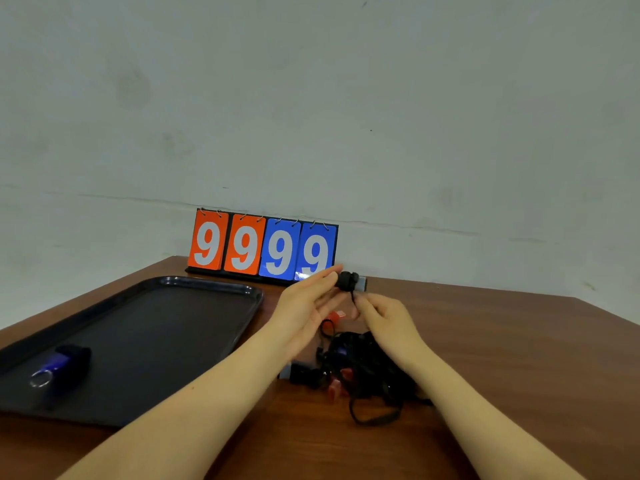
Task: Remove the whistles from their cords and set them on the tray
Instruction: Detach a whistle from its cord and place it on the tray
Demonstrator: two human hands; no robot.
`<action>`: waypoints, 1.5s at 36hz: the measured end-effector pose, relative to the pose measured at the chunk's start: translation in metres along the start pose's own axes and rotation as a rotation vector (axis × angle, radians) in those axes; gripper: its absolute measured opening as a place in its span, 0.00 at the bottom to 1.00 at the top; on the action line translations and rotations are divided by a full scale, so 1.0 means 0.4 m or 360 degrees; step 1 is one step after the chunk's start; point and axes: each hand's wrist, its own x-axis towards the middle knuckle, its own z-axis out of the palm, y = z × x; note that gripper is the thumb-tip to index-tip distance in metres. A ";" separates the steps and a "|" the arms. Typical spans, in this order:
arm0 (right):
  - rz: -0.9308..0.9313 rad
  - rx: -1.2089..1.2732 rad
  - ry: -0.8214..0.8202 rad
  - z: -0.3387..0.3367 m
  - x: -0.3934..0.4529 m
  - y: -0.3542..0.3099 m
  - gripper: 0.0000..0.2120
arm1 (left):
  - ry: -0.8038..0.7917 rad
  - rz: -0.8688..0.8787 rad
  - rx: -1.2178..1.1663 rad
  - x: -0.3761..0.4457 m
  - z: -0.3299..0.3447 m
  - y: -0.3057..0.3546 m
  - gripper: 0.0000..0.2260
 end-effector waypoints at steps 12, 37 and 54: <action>-0.0375 -0.0556 -0.0437 0.022 -0.017 -0.018 0.13 | 0.0331 0.0331 0.1048 0.031 -0.043 -0.026 0.10; 0.0186 0.0475 0.0273 -0.029 0.013 0.009 0.18 | -0.0194 -0.0037 0.0676 -0.018 0.012 -0.008 0.10; 0.0035 -0.0301 -0.0282 0.005 -0.011 -0.003 0.19 | 0.0070 0.0035 0.0127 0.015 -0.017 -0.009 0.10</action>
